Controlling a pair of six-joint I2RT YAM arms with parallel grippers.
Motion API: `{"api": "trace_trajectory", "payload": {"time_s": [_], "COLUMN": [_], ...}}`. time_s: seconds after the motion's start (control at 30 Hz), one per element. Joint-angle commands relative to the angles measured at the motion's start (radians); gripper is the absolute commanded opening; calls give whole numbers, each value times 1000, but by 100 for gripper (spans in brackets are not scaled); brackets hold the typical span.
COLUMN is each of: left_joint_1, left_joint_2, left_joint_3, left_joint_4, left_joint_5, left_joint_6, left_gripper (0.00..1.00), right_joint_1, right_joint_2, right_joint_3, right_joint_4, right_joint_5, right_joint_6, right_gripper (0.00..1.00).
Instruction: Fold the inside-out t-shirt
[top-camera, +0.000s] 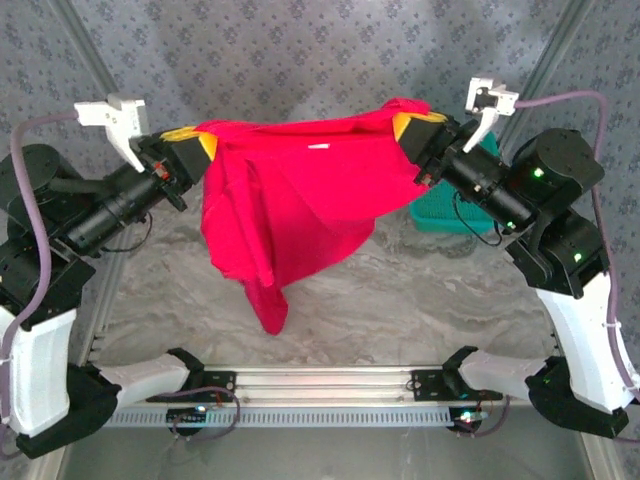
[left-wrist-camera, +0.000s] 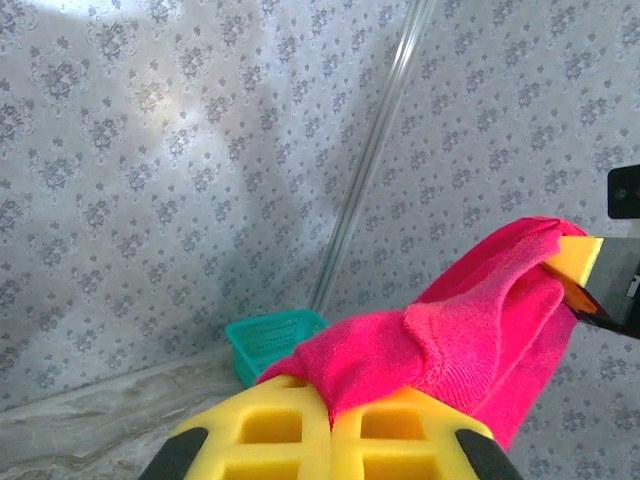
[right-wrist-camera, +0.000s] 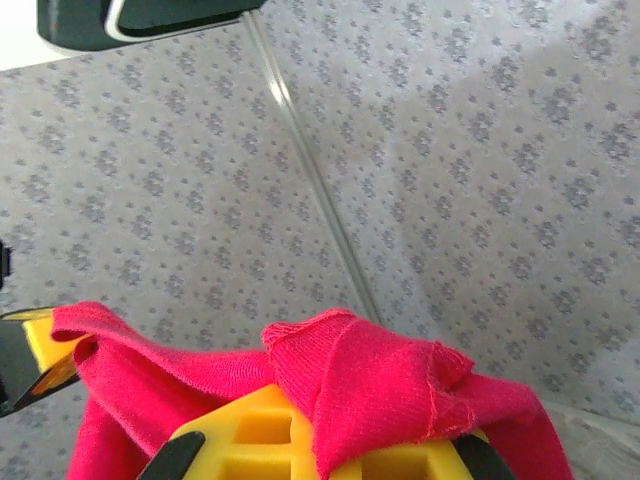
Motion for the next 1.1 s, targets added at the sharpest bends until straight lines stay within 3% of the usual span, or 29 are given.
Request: {"api": "trace_trajectory", "payload": {"time_s": [0.0, 0.13, 0.27, 0.33, 0.4, 0.43, 0.47, 0.57, 0.73, 0.9, 1.07], "left_joint_1": [50, 265, 372, 382, 381, 381, 381, 367, 272, 210, 204], "left_joint_2": [99, 256, 519, 661, 802, 847, 886, 873, 631, 423, 327], "left_joint_3": [-119, -275, -243, -136, 2, 48, 87, 23, -377, -764, -1021], "left_joint_4": [6, 61, 72, -18, -127, -175, -229, -266, -135, -14, 115], "left_joint_5": [-55, 55, 2, -67, -175, -219, -268, -339, -329, -210, -133], "left_joint_6": [26, -39, -29, 0, 15, 14, 6, -12, -21, -90, -148], "left_gripper": [0, 0, 0, 5, 43, 52, 55, 56, 56, 63, 71], "right_joint_1": [-17, -112, -195, -221, -235, -236, -235, -228, -218, -191, -154], "right_joint_2": [106, 290, 526, 654, 776, 812, 841, 840, 703, 640, 670], "right_joint_3": [-44, -65, -19, 60, 168, 198, 221, 161, -207, -500, -629], "right_joint_4": [-36, -68, -118, -214, -311, -349, -389, -446, -323, -176, -39], "right_joint_5": [127, 137, 102, 66, 55, 48, 50, 69, 79, 12, -62], "right_joint_6": [-17, 28, 140, 179, 190, 191, 179, 142, 134, 151, 197], "right_gripper": [0, 0, 0, 34, 64, 69, 72, 72, 60, 49, 50]}}
